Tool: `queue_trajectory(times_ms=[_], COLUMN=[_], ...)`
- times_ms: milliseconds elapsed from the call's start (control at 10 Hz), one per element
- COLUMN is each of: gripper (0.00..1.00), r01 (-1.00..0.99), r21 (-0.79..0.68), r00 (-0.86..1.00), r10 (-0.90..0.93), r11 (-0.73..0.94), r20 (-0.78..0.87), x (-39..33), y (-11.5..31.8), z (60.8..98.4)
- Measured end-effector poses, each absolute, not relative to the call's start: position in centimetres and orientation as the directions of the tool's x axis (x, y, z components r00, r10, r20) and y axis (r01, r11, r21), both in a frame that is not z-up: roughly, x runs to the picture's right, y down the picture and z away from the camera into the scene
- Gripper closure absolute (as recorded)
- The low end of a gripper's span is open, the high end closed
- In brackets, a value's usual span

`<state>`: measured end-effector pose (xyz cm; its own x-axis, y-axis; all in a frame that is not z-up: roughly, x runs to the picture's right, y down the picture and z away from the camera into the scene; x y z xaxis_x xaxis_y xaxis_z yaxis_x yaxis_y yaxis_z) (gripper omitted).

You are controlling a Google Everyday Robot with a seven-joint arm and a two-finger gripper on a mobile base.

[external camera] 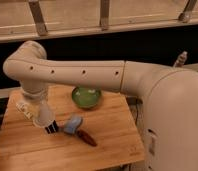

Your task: Place the ceramic cup over the eraser

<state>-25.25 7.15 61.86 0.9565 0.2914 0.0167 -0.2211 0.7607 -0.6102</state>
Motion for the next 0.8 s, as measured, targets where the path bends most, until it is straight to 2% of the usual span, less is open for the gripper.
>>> queue_trajectory(times_ms=[800], gripper=[1.00], r01=[-0.232], r21=[-0.611], r00=[0.955], r10=[0.298], r11=[0.757], r20=[0.007], x=[-24.6], y=[6.8], z=[64.5])
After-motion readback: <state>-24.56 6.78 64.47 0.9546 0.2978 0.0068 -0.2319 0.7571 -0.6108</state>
